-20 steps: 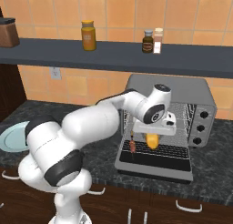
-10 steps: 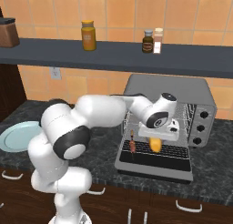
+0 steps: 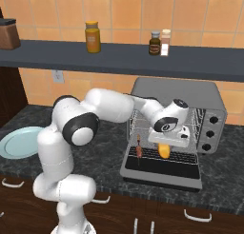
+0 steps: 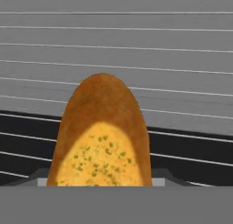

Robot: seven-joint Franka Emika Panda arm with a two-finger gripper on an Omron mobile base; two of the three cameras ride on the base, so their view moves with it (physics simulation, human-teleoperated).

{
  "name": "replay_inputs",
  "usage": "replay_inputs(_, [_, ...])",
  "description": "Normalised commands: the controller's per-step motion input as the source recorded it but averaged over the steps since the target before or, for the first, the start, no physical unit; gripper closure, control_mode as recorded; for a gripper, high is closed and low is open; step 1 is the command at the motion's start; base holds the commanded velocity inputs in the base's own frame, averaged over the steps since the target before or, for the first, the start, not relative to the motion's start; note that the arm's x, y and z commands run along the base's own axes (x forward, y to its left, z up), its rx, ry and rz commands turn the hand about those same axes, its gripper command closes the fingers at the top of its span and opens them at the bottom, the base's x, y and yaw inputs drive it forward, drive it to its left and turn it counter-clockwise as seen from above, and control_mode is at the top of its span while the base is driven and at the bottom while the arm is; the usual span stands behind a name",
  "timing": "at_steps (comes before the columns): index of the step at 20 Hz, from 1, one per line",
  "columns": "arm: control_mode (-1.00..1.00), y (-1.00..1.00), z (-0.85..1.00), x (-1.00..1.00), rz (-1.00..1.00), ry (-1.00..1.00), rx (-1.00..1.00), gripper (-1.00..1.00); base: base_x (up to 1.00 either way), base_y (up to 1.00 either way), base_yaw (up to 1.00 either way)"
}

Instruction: Pick up the kebab skewer and baguette bread, and place them inside the toaster oven. Close the toaster oven door and start by setting the timer.

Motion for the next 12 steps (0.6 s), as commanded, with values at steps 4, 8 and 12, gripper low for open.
replay_inputs(4, [-1.0,-0.04,-0.21,0.04,-0.01,0.0,0.0,1.0,0.0,0.0,0.0])
replay_inputs(8, [-1.0,0.0,-0.2,0.0,-0.02,0.0,0.0,-1.0,0.0,0.0,0.0])
replay_inputs(12, [-1.0,0.0,0.0,0.0,-0.04,0.0,0.0,-1.0,0.0,0.0,0.0])
